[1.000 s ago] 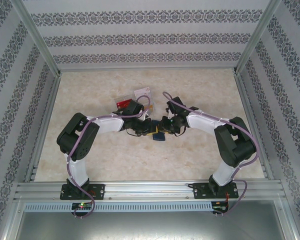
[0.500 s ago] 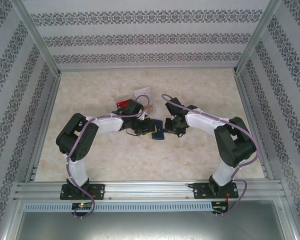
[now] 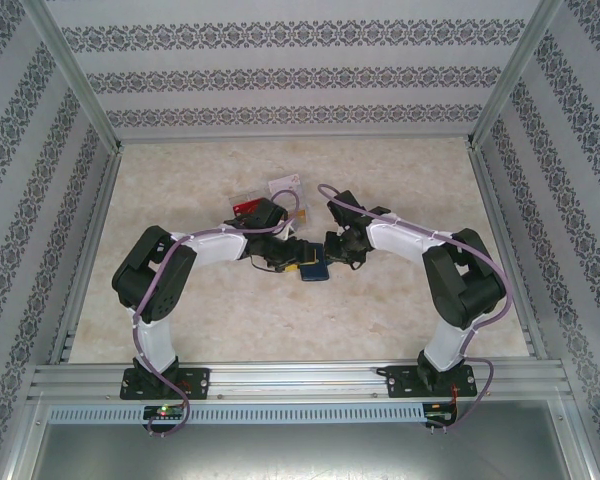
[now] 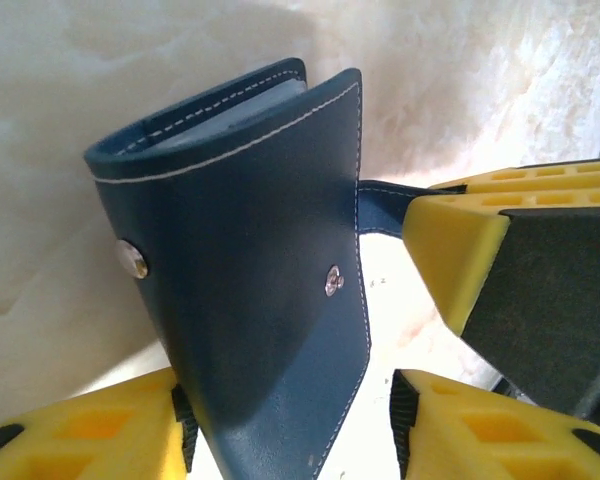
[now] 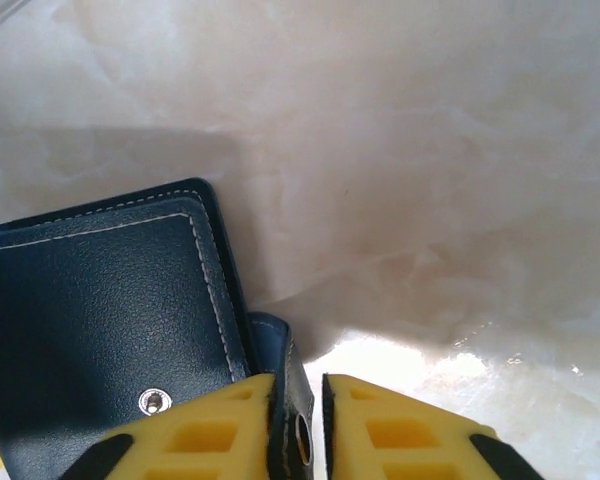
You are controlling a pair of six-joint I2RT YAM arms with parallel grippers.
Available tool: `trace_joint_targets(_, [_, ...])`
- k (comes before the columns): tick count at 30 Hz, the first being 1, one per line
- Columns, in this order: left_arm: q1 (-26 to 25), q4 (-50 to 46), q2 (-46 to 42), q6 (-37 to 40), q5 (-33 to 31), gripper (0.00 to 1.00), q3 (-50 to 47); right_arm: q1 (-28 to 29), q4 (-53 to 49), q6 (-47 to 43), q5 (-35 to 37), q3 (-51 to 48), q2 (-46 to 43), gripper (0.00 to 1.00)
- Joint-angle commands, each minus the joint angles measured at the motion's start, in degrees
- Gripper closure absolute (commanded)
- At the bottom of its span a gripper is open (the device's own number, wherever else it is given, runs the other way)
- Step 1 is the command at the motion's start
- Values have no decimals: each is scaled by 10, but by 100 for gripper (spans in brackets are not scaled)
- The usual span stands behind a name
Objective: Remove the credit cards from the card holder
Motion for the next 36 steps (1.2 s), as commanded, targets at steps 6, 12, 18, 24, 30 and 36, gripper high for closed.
trace_joint_targets(6, [26,-41,-57,19,-43,25,14,4,-12,-57,31,10,-46,86])
trace_joint_targets(12, [67,-58,-125,45,-86,15,-20,16,7,-64,-23,12,-118,86])
trace_joint_targets(18, [95,-58,-202,58,-148,1,-66,51,14,-49,-54,43,-133,86])
trace_joint_targets(24, [101,-49,-255,64,-192,1,-103,72,15,-42,-33,68,-98,86])
trace_joint_targets(30, [102,-45,-250,50,-165,1,-109,69,7,-44,-10,69,-91,86])
trace_joint_targets(36, [96,-14,-220,40,-85,5,-99,28,6,-49,-3,13,-122,86])
